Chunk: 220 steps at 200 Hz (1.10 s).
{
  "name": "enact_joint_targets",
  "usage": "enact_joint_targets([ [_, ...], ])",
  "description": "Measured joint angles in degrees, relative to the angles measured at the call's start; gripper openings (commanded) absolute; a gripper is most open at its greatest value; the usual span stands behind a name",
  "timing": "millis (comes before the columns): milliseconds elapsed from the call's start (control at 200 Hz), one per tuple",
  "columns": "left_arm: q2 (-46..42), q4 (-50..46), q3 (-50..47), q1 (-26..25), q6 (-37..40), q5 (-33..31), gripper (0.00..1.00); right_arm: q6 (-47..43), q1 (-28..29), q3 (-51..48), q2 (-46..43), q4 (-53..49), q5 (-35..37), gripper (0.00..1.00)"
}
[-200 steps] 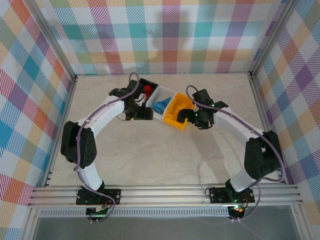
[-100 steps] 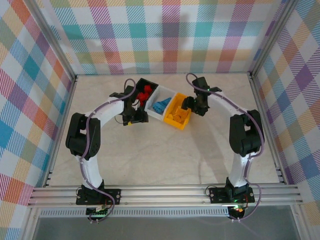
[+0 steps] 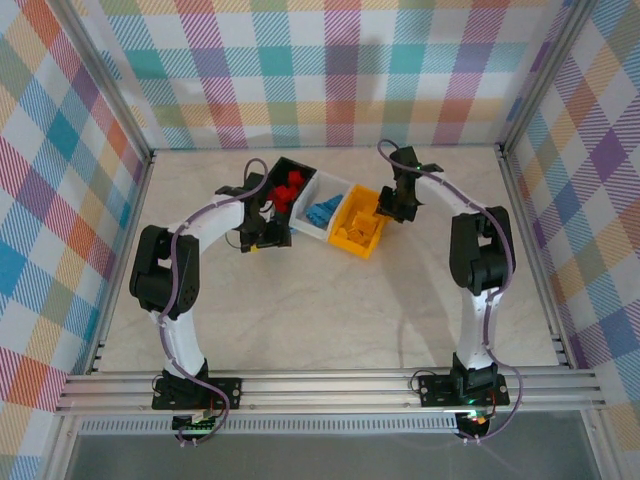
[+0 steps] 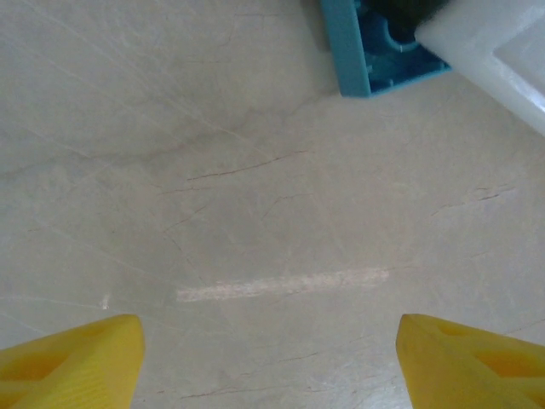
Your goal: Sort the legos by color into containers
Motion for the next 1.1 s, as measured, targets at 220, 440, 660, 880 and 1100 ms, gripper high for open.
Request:
enact_joint_targets([
  [220, -1.0, -0.2, -2.3, 0.4, 0.4, -0.8, 0.78, -0.7, -0.2, 0.9, 0.4, -1.0, 1.2, 0.07],
  [440, -2.0, -0.1, -3.2, 1.4, 0.3, -0.7, 0.78, 1.3, -0.8, 0.9, 0.3, -1.2, 0.3, 0.06],
  [660, -4.1, 0.6, -4.5, 1.4, 0.1, 0.3, 0.78, 4.9, -1.4, 1.2, 0.3, -2.0, 0.0, 0.06],
  [880, -5.8, 0.9, -5.9, -0.9, 0.3, 1.2, 0.79, 4.3, -2.2, 3.4, 1.2, -5.5, 1.7, 0.07],
  [1100, -5.1, 2.0, -5.9, -6.4, 0.6, 1.6, 0.79, 2.5, -2.2, 3.5, 1.4, -5.9, 1.9, 0.25],
])
